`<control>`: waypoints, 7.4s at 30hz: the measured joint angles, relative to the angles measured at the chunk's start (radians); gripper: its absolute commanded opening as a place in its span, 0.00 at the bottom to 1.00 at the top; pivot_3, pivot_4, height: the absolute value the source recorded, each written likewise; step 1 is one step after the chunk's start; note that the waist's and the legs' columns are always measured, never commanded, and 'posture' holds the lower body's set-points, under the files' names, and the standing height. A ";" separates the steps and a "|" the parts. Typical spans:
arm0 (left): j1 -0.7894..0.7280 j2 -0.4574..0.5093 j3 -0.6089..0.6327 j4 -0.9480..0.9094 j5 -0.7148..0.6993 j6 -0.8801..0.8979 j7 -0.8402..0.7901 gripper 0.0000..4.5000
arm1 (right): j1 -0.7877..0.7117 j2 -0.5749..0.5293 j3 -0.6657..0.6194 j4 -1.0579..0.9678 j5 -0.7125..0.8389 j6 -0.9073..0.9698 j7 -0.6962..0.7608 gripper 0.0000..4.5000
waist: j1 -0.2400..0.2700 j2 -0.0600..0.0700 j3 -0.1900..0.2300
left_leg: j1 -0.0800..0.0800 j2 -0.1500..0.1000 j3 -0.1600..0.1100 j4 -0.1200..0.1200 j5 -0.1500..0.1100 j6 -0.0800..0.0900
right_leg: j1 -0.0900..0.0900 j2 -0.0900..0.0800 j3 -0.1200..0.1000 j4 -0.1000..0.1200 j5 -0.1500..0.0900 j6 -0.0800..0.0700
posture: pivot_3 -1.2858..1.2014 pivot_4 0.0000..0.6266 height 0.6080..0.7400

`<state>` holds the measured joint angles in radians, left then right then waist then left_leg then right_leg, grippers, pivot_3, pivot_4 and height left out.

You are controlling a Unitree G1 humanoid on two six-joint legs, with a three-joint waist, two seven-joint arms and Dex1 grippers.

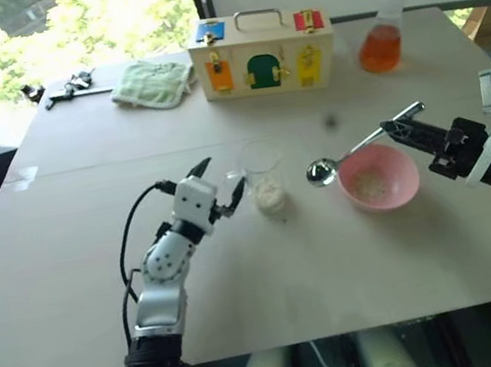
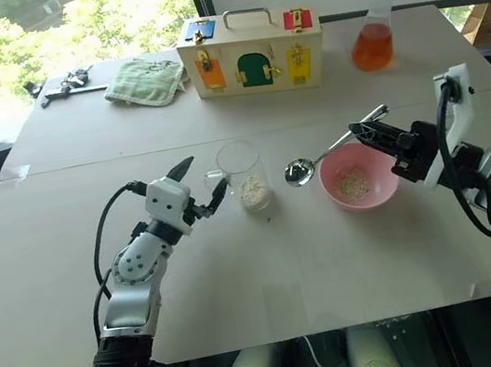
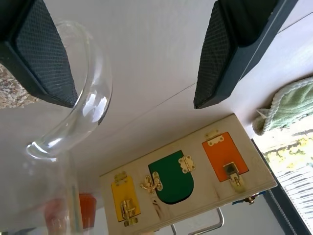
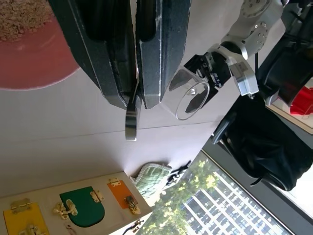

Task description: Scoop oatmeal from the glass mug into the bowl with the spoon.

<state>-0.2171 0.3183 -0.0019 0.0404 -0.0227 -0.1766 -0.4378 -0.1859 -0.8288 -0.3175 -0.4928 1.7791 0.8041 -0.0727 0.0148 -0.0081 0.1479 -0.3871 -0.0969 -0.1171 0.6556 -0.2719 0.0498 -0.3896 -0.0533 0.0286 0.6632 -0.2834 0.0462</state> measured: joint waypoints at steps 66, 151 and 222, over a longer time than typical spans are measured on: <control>-0.432 -0.056 -0.165 0.064 0.190 0.411 0.011 0.01 | -0.455 0.419 0.258 0.141 -0.751 0.271 0.128 0.00 | -0.007 0.000 -0.001 | -0.028 -0.003 -0.001 0.022 0.001 -0.001 | -0.026 0.000 -0.001 0.018 0.000 0.000 | 0.52 0.24 1.00; -0.386 -0.235 -0.094 0.281 0.112 0.192 0.290 0.01 | -0.360 0.467 0.037 0.187 0.158 -0.147 -0.694 0.00 | -0.029 0.000 -0.001 | -0.027 -0.003 0.001 0.029 0.001 -0.001 | -0.027 0.000 0.002 0.032 0.000 0.000 | 0.52 0.24 1.00; -0.529 -0.277 -0.045 0.524 0.059 0.100 0.225 0.01 | 0.178 -0.195 0.070 -0.320 -0.802 -0.178 0.030 0.00 | 0.000 -0.002 0.000 | -0.026 -0.003 0.003 0.031 0.001 -0.001 | -0.026 0.001 0.003 0.031 0.000 0.001 | 0.52 0.24 1.00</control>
<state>-0.7458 0.0408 -0.0473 0.5644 0.0362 -0.0762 -0.2126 -0.0078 -1.0237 -0.2474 -0.8124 0.9772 0.6259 -0.0429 0.0145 -0.0100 0.1478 -0.4132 -0.0997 -0.1137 0.6863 -0.2706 0.0486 -0.4161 -0.0527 0.0317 0.6946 -0.2834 0.0468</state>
